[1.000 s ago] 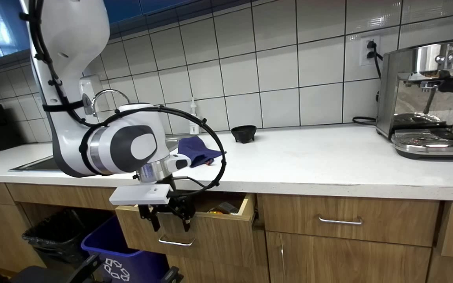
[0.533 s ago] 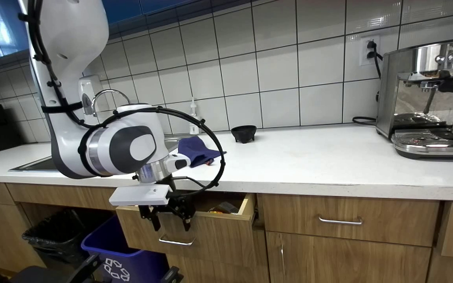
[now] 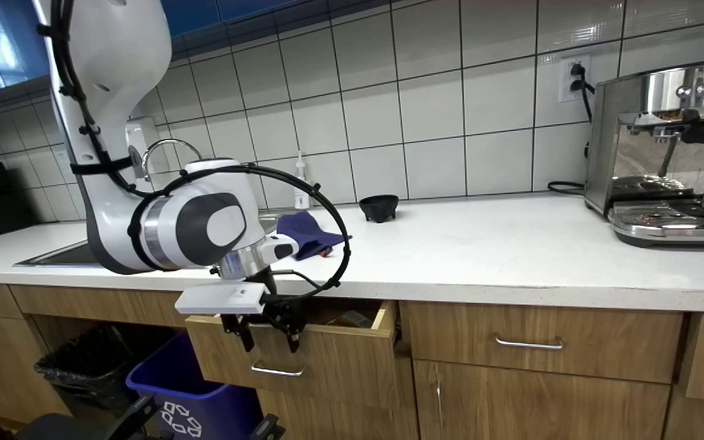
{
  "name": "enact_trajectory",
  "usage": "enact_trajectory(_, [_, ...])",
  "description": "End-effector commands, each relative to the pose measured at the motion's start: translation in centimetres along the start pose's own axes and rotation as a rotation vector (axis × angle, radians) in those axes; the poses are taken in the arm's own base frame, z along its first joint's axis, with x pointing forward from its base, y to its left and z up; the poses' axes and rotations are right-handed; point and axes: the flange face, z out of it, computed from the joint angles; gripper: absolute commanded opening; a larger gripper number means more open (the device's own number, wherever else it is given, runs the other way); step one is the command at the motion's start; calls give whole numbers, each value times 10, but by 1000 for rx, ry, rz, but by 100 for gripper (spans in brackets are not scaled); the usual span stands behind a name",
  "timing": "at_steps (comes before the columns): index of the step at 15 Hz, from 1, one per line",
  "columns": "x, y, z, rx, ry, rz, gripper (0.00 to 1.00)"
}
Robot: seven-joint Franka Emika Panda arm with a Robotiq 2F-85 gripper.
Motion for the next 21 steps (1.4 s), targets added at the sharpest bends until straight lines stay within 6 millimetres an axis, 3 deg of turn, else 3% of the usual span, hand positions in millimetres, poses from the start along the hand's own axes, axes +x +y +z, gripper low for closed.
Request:
enact_trajectory(1, [28, 2, -8, -9, 62, 15, 100])
enact_trajectory(21, [79, 1, -1, -23, 100, 20, 100])
